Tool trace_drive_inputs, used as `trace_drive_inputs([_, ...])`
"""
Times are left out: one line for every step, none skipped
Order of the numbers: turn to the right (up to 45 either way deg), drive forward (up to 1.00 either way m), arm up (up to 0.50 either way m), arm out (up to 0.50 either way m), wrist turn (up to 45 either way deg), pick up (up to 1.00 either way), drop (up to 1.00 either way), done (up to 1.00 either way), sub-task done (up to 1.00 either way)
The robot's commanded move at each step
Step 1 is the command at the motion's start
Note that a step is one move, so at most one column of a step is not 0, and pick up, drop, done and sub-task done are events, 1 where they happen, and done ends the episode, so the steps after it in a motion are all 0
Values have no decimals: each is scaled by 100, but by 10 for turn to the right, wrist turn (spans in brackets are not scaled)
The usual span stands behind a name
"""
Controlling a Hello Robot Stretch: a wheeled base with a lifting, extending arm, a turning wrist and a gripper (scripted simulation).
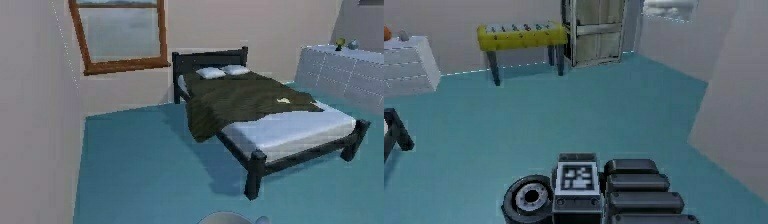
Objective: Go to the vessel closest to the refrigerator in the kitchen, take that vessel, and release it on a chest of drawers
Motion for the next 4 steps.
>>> trace_drive_inputs([450,0,0,0,0,0,0,0,0])
trace_drive_inputs([210,0,0,0,0,0,0,0,0])
trace_drive_inputs([0,20,0,0,0,0,0,0,0])
trace_drive_inputs([-30,0,0,0,0,0,0,0,0])
